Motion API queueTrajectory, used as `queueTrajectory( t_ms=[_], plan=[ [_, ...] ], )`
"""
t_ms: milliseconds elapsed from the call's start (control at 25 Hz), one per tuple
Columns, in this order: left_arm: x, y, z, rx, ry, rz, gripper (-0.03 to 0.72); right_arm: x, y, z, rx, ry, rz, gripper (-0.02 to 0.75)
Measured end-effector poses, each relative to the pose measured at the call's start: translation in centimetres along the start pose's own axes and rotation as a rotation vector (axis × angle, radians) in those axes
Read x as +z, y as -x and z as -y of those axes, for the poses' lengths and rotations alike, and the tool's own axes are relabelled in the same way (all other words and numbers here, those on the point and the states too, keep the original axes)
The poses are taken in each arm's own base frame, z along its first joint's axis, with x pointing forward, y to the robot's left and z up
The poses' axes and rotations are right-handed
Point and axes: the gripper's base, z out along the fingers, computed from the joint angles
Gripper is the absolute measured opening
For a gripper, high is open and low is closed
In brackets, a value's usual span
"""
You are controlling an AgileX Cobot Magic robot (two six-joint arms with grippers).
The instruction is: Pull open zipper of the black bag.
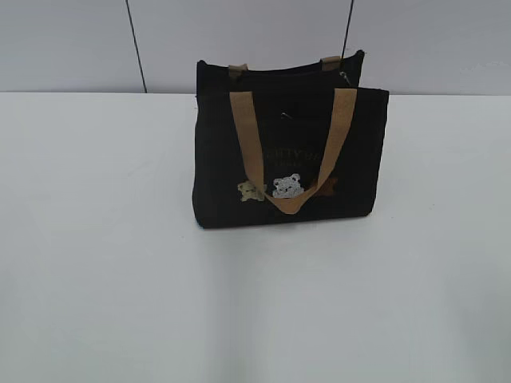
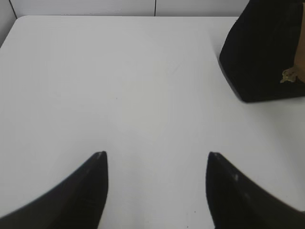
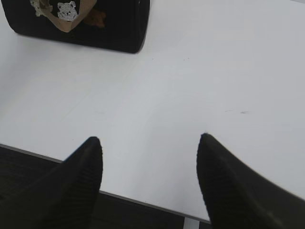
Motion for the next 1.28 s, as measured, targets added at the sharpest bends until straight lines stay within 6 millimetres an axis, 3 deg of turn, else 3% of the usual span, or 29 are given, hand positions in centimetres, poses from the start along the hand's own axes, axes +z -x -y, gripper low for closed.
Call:
queueTrajectory(
  t_ms=[1000, 1280],
  plan=[
    [-0.01, -0.01, 0.04, -0.009, 0.030, 0.002, 0.472, 0.03, 0.04, 0.00, 0.005, 0.000, 0.005, 0.473],
    [-0.01, -0.01, 0.04, -0.007, 0.030, 0.002, 0.472, 0.01, -0.08, 0.57, 0.151, -0.063, -0.003, 0.473]
  ],
)
